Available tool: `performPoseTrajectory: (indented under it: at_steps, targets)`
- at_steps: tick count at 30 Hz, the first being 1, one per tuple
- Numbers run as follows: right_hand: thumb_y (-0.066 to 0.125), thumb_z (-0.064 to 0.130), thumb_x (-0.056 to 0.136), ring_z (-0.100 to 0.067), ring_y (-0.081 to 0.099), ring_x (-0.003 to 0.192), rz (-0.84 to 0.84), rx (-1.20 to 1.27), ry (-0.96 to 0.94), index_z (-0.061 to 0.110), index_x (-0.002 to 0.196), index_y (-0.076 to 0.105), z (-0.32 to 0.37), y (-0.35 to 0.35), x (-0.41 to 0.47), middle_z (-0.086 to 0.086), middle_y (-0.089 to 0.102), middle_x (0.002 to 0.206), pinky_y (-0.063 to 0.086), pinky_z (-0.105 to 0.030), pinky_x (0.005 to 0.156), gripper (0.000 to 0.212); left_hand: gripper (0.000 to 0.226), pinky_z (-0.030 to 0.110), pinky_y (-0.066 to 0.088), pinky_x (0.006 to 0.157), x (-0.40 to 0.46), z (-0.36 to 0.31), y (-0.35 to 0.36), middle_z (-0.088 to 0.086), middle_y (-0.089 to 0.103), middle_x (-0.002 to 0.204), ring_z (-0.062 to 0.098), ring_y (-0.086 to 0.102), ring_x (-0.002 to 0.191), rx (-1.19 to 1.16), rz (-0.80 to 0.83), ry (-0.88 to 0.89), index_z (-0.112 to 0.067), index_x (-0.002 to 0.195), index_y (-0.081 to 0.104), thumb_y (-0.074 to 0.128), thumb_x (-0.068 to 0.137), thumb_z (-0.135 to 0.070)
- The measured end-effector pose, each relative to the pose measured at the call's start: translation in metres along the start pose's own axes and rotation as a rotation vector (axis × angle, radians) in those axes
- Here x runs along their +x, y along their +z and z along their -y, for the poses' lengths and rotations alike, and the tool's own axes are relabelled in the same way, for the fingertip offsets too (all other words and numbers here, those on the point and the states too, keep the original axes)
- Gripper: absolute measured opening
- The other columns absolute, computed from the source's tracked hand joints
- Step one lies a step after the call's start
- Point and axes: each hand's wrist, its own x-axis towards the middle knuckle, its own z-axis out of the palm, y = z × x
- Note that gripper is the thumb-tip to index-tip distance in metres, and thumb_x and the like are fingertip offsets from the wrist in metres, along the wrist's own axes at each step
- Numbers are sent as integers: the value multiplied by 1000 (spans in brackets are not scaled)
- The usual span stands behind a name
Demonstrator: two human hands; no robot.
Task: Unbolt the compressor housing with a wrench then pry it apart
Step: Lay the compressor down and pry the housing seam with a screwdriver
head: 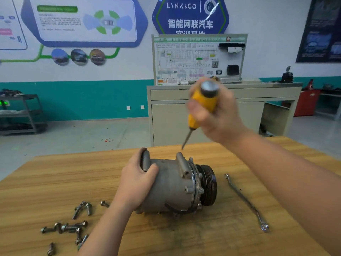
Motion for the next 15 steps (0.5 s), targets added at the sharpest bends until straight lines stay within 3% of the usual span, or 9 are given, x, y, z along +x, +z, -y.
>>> performPoseTrajectory:
  at_steps: [2,4,7,10,13,15]
  targets:
    - [60,31,82,5,53,68,-85,-157,4,14,93,54,-14,-38,-18,14,55,82,42,-16,60,22,69,23,32,90,-2,-1,0,-19,46,120,2,41,109,-17,0,-13,-26,137,45,48,71,-43]
    - [66,40,81,3,56,80,-56,-340,138,17,100,59,-31,-71,-58,20,57,92,46,-15,65,31,69,23,33,89,-3,-2,0,-20,46,120,2,41,109,-35,0,-41,-27,138,44,49,70,-42]
    - [78,33,74,-13,57,92,140,-609,405,32,103,63,-57,-99,-134,2,53,103,40,-12,76,33,70,25,33,90,-3,-4,0,-19,47,119,3,42,109,-44,-10,-60,-27,137,45,50,69,-41]
    - [80,8,74,-15,57,104,317,-625,591,47,95,58,-81,-111,-189,5,47,120,35,-7,83,50,67,28,35,91,-4,-6,1,-15,50,120,7,45,109,-35,-6,-55,-27,134,47,50,69,-41]
    - [72,10,80,-9,51,112,446,-582,764,56,95,49,-95,-117,-214,11,40,124,32,-9,88,54,65,27,35,90,-3,-7,0,-12,54,120,10,48,109,-58,-2,-86,-28,131,49,52,67,-39]
    - [72,20,80,-8,48,116,481,-548,805,53,96,51,-101,-122,-223,11,43,123,33,-15,93,42,65,26,34,90,-4,-8,0,-11,54,121,10,48,111,-78,2,-101,-29,130,49,54,65,-38]
